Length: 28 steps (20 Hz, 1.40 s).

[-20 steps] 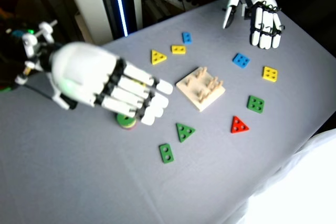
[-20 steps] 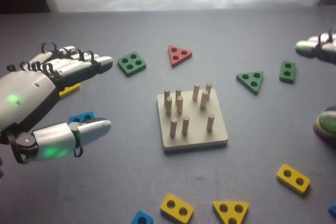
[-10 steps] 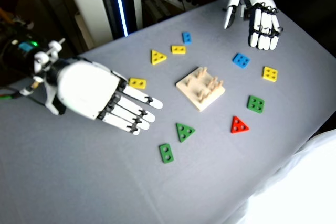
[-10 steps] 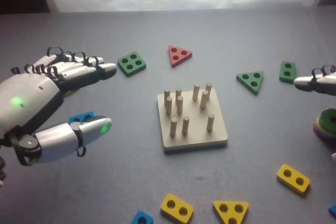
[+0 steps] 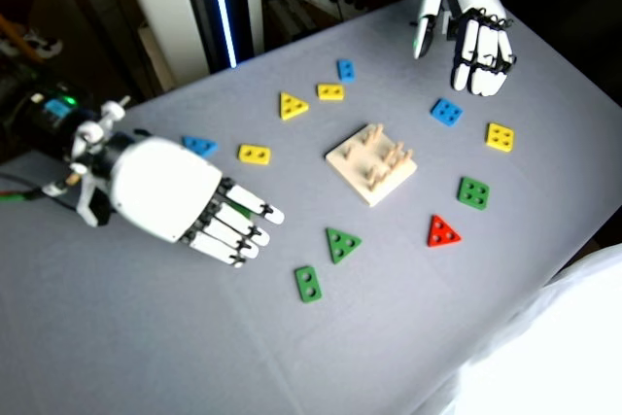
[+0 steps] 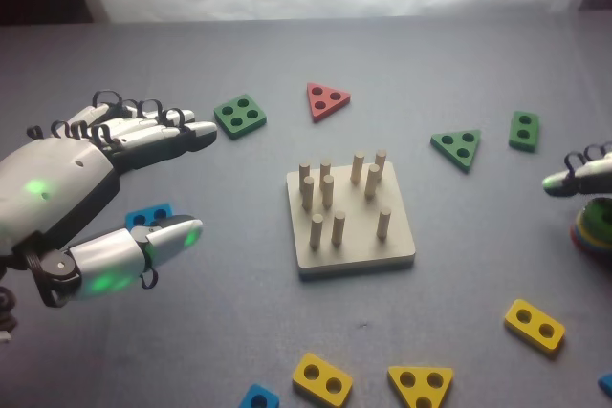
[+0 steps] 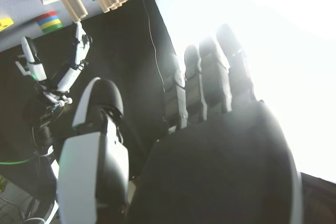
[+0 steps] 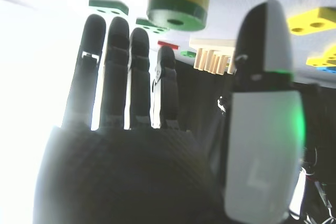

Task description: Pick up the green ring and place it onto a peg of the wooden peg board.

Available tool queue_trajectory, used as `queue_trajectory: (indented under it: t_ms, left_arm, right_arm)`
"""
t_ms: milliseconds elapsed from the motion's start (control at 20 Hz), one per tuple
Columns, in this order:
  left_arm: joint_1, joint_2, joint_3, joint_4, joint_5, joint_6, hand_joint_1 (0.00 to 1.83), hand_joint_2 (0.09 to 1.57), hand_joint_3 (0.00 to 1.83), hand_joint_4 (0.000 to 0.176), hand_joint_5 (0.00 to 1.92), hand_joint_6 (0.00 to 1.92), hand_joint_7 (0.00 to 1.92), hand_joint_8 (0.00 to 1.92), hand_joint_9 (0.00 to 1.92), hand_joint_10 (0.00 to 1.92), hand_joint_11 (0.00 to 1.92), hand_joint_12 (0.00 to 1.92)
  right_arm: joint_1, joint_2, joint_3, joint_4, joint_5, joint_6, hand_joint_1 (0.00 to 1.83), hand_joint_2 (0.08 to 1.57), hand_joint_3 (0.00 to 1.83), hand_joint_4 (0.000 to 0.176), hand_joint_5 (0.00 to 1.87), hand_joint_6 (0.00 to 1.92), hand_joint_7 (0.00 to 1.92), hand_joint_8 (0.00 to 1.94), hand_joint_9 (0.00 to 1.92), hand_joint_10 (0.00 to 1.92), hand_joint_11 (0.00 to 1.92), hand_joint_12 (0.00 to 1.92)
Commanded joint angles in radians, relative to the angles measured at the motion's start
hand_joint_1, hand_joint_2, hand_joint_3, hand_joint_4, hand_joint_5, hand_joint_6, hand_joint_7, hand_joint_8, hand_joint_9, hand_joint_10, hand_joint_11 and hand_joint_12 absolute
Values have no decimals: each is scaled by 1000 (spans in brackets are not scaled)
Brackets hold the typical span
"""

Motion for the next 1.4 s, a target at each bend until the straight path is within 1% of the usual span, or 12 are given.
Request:
queue_trajectory:
  t_ms: [0, 150, 300, 350, 400, 650, 800, 950, 1050, 1150, 1250, 1350]
  left_arm:
    - [-11, -9, 1, 11, -119, -9, 578, 1286, 1, 46, 400, 0, 333, 2, 292, 1, 0, 706]
    - [-11, -10, 1, 11, -117, -10, 562, 1289, 1, 50, 406, 1, 351, 3, 306, 4, 0, 735]
    - [-10, -10, 0, 11, -118, -11, 515, 1297, 3, 41, 415, 3, 368, 5, 309, 3, 0, 742]
    - [-10, -11, 0, 11, -120, -12, 511, 1300, 2, 36, 417, 1, 366, 2, 295, 6, 0, 679]
    - [-9, -12, 0, 11, -123, -14, 509, 1300, 1, 40, 421, 1, 365, 1, 292, 4, 0, 636]
    - [-9, -12, 1, 10, -127, -16, 564, 1297, 0, 28, 482, 4, 384, 2, 300, 2, 0, 628]
    - [-6, -12, 0, 9, -127, -19, 538, 1302, 1, 28, 495, 2, 384, 1, 302, 1, 0, 641]
    - [-3, -12, 1, 9, -127, -21, 519, 1308, 2, 37, 499, 0, 402, 3, 315, 4, 0, 637]
    - [-2, -12, 1, 8, -126, -23, 580, 1308, 0, 4, 533, 8, 427, 7, 333, 7, 0, 643]
    - [-1, -12, 1, 8, -126, -23, 585, 1311, 0, 3, 543, 4, 427, 3, 332, 3, 0, 609]
    - [1, -12, 1, 8, -126, -26, 593, 1311, 0, 11, 546, 2, 434, 3, 341, 4, 0, 634]
    - [3, -12, 2, 8, -125, -27, 597, 1310, 0, 8, 552, 1, 435, 1, 348, 3, 0, 646]
  right_arm:
    - [17, -1, 6, 16, 97, 2, 1130, 916, 5, 78, 524, 11, 593, 12, 636, 14, 263, 955]
    - [23, -2, 10, 10, 90, 2, 1087, 968, 1, 85, 585, 3, 653, 4, 744, 26, 307, 1196]
    - [28, -2, 12, -1, 80, 2, 1185, 983, 1, 42, 696, 6, 763, 12, 862, 53, 392, 1212]
    - [30, -2, 12, -2, 78, 2, 1181, 1000, 2, 46, 705, 2, 776, 7, 850, 41, 352, 1221]
    - [33, -2, 12, -2, 75, -4, 1188, 1004, 1, 31, 737, 4, 812, 11, 899, 60, 404, 1272]
    - [45, -4, 12, -2, 53, -27, 1246, 991, 0, 0, 821, 7, 881, 24, 1016, 152, 625, 1367]
    - [48, -4, 12, -2, 51, -33, 1262, 997, 0, 0, 841, 0, 919, 10, 889, 512, 653, 1339]
    - [49, -4, 12, -2, 46, -36, 1273, 1006, 4, 0, 805, 0, 899, 0, 852, 572, 616, 1348]
    - [49, -4, 12, -2, 43, -41, 1291, 1005, 1, 0, 832, 2, 910, 11, 763, 825, 599, 1419]
    - [51, -3, 12, -2, 40, -48, 1327, 990, 0, 0, 873, 4, 940, 41, 711, 1109, 634, 1526]
    - [59, -1, 12, -2, 28, -62, 1377, 969, 0, 0, 929, 3, 686, 810, 668, 1407, 657, 1682]
    - [67, 0, 11, -2, 13, -82, 1400, 976, 1, 0, 956, 7, 588, 1169, 697, 1547, 712, 1736]
